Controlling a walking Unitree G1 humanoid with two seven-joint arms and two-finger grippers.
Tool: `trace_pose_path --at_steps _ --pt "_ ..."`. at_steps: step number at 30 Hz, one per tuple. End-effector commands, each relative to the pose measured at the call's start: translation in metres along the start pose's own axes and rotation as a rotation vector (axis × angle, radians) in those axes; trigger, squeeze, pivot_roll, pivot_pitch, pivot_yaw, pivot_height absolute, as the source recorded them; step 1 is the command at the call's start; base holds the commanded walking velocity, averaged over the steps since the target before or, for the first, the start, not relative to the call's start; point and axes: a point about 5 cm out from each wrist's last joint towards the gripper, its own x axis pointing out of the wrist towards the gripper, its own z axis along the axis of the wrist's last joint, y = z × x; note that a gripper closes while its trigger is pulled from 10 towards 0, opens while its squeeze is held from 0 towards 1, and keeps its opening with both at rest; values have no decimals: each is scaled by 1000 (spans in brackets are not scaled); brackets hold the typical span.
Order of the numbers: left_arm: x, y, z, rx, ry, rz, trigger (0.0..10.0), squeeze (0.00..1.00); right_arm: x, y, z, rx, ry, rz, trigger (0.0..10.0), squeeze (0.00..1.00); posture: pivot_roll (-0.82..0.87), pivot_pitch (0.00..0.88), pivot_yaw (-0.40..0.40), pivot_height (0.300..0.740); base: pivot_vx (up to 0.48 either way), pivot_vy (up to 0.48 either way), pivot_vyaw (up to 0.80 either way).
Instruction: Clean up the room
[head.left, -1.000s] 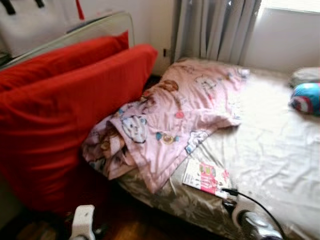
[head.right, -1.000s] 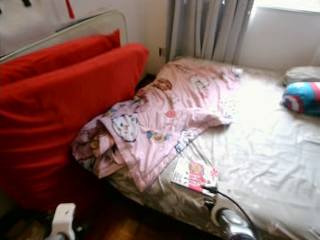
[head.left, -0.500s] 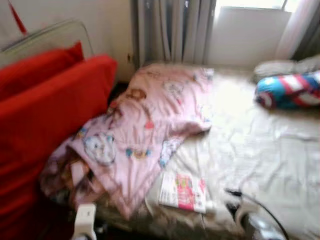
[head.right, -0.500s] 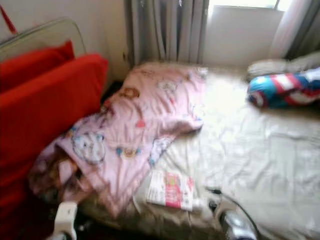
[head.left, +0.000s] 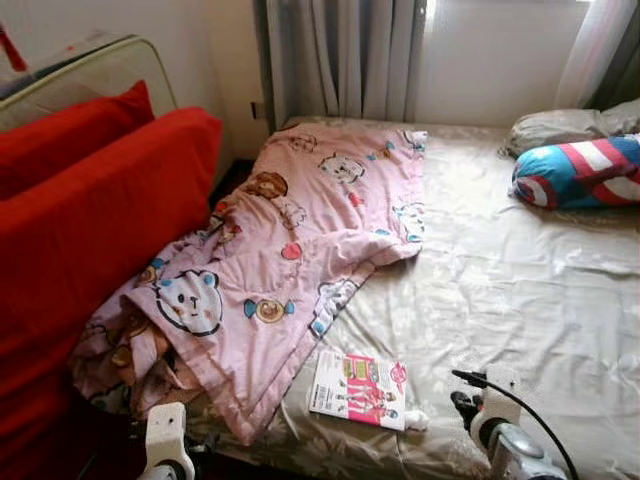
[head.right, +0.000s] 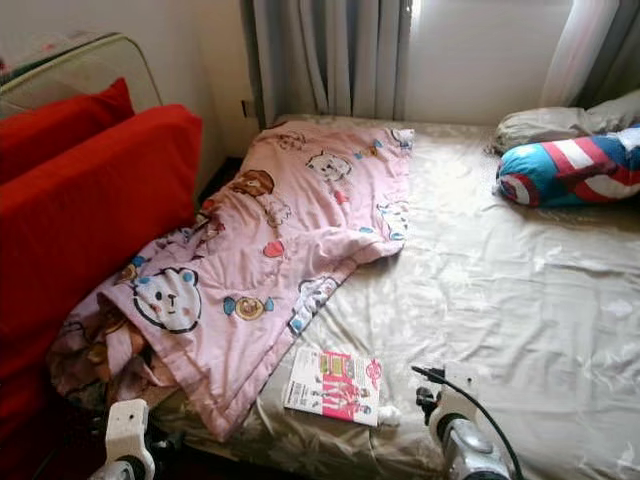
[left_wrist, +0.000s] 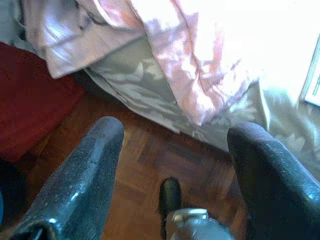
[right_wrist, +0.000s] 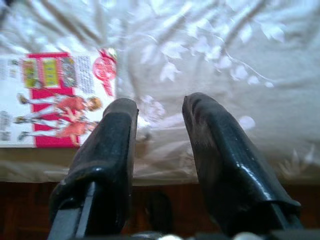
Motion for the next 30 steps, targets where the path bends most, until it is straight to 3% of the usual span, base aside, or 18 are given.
trace_pose_path --at_steps 1,12,14,15,16,19,23,28,30 --pt "-3 6 -2 -18 -17 14 10000 0 0 0 1 16 -32 5 10000 0 -98 0 36 740 0 0 0" --pt "-6 4 5 -60 -155 9 10000 0 -3 -4 5 57 -140 -8 10000 0 -86 0 26 740 0 0 0" --pt "4 -12 40 -44 -278 -14 10000 0 -4 -5 6 64 -154 -15 10000 0 -87 0 21 740 0 0 0" --pt "10 -40 109 3 -499 -72 10000 0 -5 -7 7 48 -176 -32 10000 0 -80 0 9 740 0 0 0" --pt "9 -48 128 14 -562 -88 10000 0 -5 -9 8 56 -187 -40 10000 0 -78 0 6 740 0 0 0" --pt "6 -55 152 24 -655 -113 10000 0 -6 -10 9 37 -212 -46 10000 0 -80 0 -6 740 0 0 0" --pt "2 -61 168 24 -726 -154 10000 0 -8 -12 8 41 -245 -40 10000 0 -93 0 -18 740 0 0 0" --pt "0 -62 167 43 -747 -162 10000 0 -10 -13 6 30 -259 -32 10000 0 -96 0 -23 740 0 0 0" --pt "-1 -58 157 41 -742 -149 10000 0 -12 -14 1 29 -258 -30 10000 0 -100 0 -20 740 0 0 0"
